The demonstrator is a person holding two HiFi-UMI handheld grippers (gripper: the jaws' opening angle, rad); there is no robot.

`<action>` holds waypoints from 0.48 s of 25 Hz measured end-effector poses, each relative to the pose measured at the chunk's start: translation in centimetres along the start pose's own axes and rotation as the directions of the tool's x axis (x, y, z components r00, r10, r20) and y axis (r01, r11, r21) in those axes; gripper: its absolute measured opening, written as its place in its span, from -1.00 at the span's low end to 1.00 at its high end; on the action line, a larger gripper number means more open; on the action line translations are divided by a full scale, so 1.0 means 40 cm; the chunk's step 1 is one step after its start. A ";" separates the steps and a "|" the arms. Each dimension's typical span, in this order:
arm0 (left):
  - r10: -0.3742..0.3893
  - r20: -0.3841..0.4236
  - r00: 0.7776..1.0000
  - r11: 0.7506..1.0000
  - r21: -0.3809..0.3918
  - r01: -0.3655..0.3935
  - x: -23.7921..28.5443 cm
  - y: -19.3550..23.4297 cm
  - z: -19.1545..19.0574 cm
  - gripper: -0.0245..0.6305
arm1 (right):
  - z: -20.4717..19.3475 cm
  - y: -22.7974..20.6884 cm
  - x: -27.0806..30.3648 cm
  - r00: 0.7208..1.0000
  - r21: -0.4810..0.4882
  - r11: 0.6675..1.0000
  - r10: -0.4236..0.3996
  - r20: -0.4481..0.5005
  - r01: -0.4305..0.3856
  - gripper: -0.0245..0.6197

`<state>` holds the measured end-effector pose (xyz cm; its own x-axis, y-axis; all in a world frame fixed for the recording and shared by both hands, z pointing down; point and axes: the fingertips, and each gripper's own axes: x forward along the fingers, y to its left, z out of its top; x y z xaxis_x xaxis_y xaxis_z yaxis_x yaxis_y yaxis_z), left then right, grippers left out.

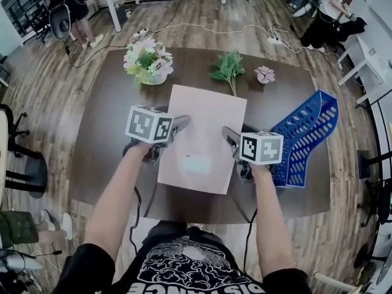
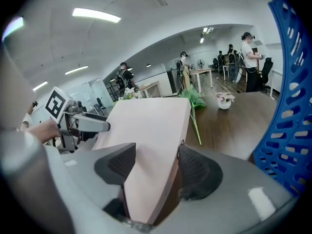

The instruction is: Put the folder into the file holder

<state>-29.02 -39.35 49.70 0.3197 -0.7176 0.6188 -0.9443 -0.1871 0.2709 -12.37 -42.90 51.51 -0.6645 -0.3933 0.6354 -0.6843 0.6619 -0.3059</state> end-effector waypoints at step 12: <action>0.089 0.161 0.983 0.996 -0.007 -0.089 -0.147 -0.011 0.053 0.06 | 0.094 0.097 -0.075 0.989 -0.188 0.982 0.030 0.147 -0.002 -0.08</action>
<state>-30.66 -36.45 44.39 0.2171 -0.8302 0.5134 -0.9685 -0.1176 0.2194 -14.16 -41.56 45.75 -0.7215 -0.4627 0.5151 -0.6144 0.7708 -0.1681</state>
